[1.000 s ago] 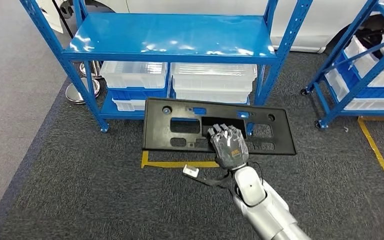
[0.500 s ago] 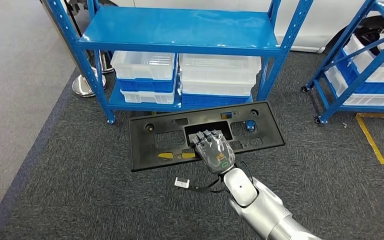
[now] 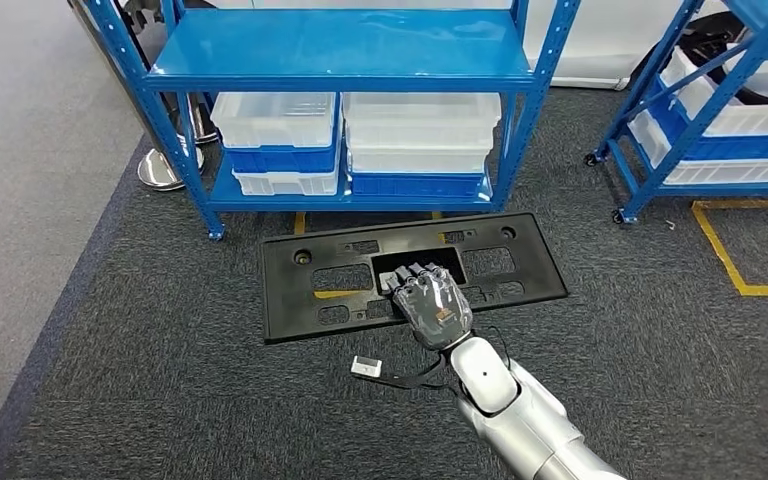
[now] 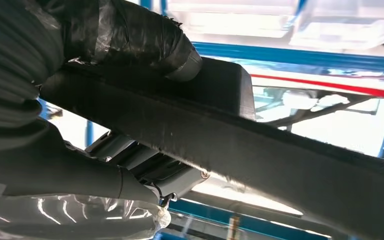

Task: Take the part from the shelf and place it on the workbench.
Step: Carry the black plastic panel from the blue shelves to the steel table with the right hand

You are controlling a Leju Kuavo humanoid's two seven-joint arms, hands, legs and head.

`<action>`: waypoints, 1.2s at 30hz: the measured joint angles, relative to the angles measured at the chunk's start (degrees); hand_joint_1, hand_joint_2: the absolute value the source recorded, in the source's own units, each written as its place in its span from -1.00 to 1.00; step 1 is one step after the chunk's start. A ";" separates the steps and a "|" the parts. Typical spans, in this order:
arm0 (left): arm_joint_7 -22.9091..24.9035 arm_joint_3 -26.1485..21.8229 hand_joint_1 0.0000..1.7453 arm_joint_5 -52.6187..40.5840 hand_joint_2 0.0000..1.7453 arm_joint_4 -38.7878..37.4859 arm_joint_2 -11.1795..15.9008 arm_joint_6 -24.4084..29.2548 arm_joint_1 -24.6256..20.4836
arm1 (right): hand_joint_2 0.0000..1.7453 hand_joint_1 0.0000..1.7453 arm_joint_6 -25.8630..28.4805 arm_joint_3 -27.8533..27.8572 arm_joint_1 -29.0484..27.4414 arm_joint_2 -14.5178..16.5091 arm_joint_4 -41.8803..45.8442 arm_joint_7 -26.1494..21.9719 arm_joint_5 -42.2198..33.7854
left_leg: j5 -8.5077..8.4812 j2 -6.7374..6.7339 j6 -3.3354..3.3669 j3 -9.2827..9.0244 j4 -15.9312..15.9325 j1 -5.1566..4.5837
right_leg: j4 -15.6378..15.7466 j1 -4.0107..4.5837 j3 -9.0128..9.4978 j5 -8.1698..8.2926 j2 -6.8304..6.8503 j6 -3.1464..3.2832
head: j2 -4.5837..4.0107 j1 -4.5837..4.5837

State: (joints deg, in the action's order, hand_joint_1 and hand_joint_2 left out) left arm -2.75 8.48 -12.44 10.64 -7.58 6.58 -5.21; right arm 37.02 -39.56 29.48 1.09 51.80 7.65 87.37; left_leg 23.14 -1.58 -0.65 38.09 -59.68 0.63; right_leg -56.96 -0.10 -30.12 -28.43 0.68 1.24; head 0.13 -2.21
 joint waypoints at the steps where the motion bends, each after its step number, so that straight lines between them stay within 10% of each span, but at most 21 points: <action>1: -0.01 -0.05 -1.00 -0.10 1.00 0.00 0.01 -0.02 0.03 | 1.00 0.86 -0.02 0.26 -0.03 0.14 0.01 -0.10 -0.11 | 1.98 0.31 -0.22 0.83 -2.20 0.04 | 0.21 -0.17 -0.34 0.58 -0.34 0.28 | 0.00 0.00; 5: 0.01 -0.20 -1.00 -0.55 1.00 0.00 0.06 -0.02 -0.01 | 1.00 0.86 -0.31 0.84 -0.51 0.48 0.02 -0.55 -0.20 | 8.83 0.96 -0.88 3.86 -14.08 0.15 | -0.27 -0.09 -2.46 2.02 -2.01 0.50 | 0.00 0.02; 10: 0.25 -0.20 -1.00 -1.05 1.00 0.00 0.13 -0.02 0.12 | 1.00 0.86 -0.35 1.19 -0.86 0.61 0.21 -0.69 0.15 | 4.63 4.56 -0.27 -5.86 -0.56 0.38 | -1.90 -0.26 -4.72 2.75 -4.81 -0.36 | 0.00 0.02; 12: 0.48 -0.20 -1.00 -1.55 1.00 0.00 0.24 -0.01 0.20 | 1.00 0.86 -0.36 1.38 -0.96 0.72 0.38 -0.67 0.56 | 4.80 5.39 0.16 -6.74 0.97 0.34 | -2.08 -0.30 -5.29 3.17 -5.85 -1.11 | 0.00 0.01; 15: 0.85 -0.20 -1.00 -2.41 1.00 0.00 0.33 0.00 0.23 | 1.00 0.86 -0.46 1.85 -1.18 0.67 0.58 -0.58 1.48 | 4.11 3.43 1.42 -6.70 1.91 0.66 | -3.21 -0.20 -6.24 2.67 -5.48 -2.13 | 0.00 -0.12; 20: 1.27 -0.20 -1.00 -3.15 1.00 0.00 0.46 0.02 0.58 | 1.00 0.86 -0.75 2.05 -1.22 0.47 0.81 0.07 2.33 | 3.59 -0.44 2.20 -6.11 2.09 0.71 | -17.42 -0.76 -12.54 -4.22 -1.20 -3.20 | 0.00 -0.47; 23: 1.37 -0.19 -1.00 -3.57 1.00 0.00 0.52 -0.07 0.50 | 1.00 0.86 -1.31 2.04 -0.96 -0.10 0.85 0.87 2.35 | 3.83 -2.58 1.82 -6.04 1.61 0.82 | -10.56 -1.25 -8.32 -0.18 0.58 -3.54 | 0.00 -0.48; 26: 1.33 -0.18 -1.00 -3.88 1.00 0.00 0.57 -0.30 0.30 | 1.00 0.86 -1.70 2.01 -0.29 -0.55 1.02 1.62 2.39 | 4.23 -4.17 0.76 -6.06 1.12 0.43 | -2.70 -0.67 -4.42 2.06 3.24 -2.93 | 0.00 -0.44; 29: 1.22 -0.18 -1.00 -4.03 1.00 0.00 0.57 -0.43 0.08 | 1.00 0.86 -1.78 1.99 -0.10 -1.24 1.09 2.25 2.43 | 4.42 -5.05 -0.33 -6.22 1.16 0.42 | -2.45 -0.50 -4.83 2.31 1.66 -1.83 | 0.00 -0.38; 33: 1.13 -0.18 -1.00 -4.33 1.00 0.00 0.58 -0.44 0.15 | 1.00 0.86 -2.02 1.85 0.24 -1.68 1.17 2.51 2.46 | 10.05 0.08 -0.88 -2.11 -7.83 0.71 | -2.09 -0.71 -5.19 3.04 -0.92 -0.42 | 0.00 -0.36; 36: 1.04 -0.20 -1.00 -4.49 1.00 0.00 0.62 -0.43 0.05 | 1.00 0.86 -2.54 1.62 0.18 -1.73 1.10 2.50 2.49 | 11.33 1.00 -0.54 1.26 -14.63 0.53 | -2.22 -0.26 -5.37 3.20 -3.29 -0.11 | 0.00 -0.37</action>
State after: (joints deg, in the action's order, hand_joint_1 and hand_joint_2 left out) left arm -1.70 8.28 -16.93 10.64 -6.97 6.15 -5.16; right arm 34.48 -37.94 29.66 -0.64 52.90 10.16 89.86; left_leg 34.47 -0.58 -1.19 39.35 -74.31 1.15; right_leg -59.18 -0.36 -35.50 -25.24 -2.61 1.13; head 0.13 -2.58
